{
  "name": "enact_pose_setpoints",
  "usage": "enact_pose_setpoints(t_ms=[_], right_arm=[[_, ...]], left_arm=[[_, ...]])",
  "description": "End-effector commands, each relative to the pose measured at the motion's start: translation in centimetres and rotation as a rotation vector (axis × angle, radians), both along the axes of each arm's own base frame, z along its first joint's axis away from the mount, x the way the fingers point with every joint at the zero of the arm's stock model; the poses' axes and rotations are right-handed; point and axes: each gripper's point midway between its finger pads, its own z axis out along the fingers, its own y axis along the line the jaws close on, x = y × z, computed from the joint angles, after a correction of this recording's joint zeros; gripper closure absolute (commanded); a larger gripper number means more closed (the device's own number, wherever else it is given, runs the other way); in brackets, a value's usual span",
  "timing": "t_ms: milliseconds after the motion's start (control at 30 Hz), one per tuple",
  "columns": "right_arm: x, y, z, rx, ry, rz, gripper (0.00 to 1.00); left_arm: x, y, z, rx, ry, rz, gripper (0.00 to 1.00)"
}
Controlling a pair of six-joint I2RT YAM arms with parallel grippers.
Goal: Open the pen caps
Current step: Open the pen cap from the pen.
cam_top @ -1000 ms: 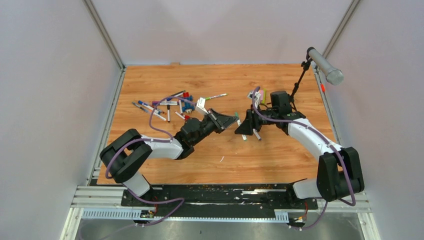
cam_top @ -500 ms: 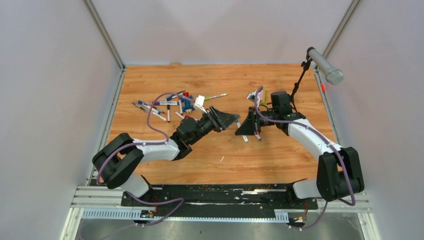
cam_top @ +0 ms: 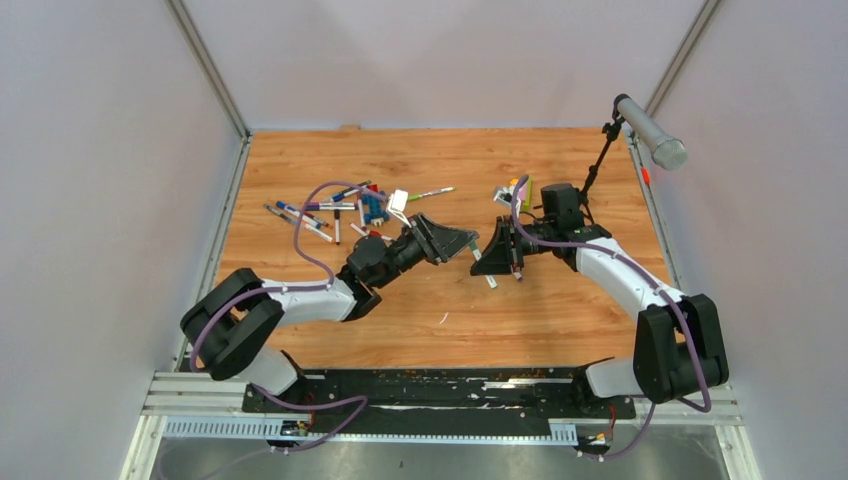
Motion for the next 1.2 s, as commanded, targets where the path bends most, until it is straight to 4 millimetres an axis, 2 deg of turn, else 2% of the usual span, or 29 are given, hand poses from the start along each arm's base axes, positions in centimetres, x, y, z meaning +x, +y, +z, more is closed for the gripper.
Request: enact_pose_setpoints(t_ms=[0, 167, 300, 367, 433, 467, 533, 633, 733, 833, 900, 1000, 1167], right_arm=[[-0.1, 0.3, 0.8, 0.030, -0.016, 0.023, 1.00], [0.4, 0.3, 0.4, 0.011, 0.011, -0.006, 1.00], [0.8, 0.3, 0.1, -0.006, 0.028, -0.030, 1.00], [0.8, 0.3, -0.1, -0.012, 0.033, -0.036, 1.00], [0.9, 0.4, -0.3, -0.020, 0.038, -0.039, 1.00], [0.9, 0.5, -0.4, -0.022, 0.040, -0.039, 1.00], [0.7, 0.5, -0.6, -0.027, 0.051, -0.034, 1.00], [0.3, 0.8, -0.7, -0.020, 0.061, -0.012, 1.00], [-0.3, 1.2, -0.9, -0.021, 0.064, 0.007, 1.00], [-0.9, 1.8, -1.2, -0.039, 0.045, 0.033, 1.00], [-1.3, 2.1, -1.4, -0.048, 0.045, 0.048, 1.00], [-1.2, 2.1, -1.6, -0.063, 0.033, 0.051, 1.00], [-1.2, 1.6, -1.4, -0.093, -0.077, 0.069, 1.00]], left_arm=[[-0.4, -0.5, 1.5, -0.047, -0.055, -0.033, 0.42], [-0.3, -1.0, 0.9, -0.053, -0.040, -0.046, 0.51], [-0.2, -1.1, 0.9, -0.063, -0.045, -0.050, 0.66], [-0.1, -1.2, 1.1, -0.067, -0.053, -0.048, 0.78], [0.3, -1.0, 1.6, -0.073, -0.068, -0.023, 0.95], [0.7, -0.7, 2.0, -0.074, -0.081, 0.001, 1.00], [1.9, 0.4, 2.8, -0.064, -0.109, 0.077, 1.00], [3.9, 3.2, 4.6, -0.089, -0.145, 0.194, 1.00], [6.4, 7.3, 6.6, -0.169, -0.161, 0.338, 1.00], [8.7, 11.6, 7.8, -0.216, -0.148, 0.487, 1.00], [9.1, 13.6, 8.9, -0.231, -0.159, 0.572, 1.00], [9.1, 14.5, 10.3, -0.228, -0.193, 0.600, 1.00], [8.1, 14.6, 9.4, -0.117, -0.190, 0.582, 1.00]])
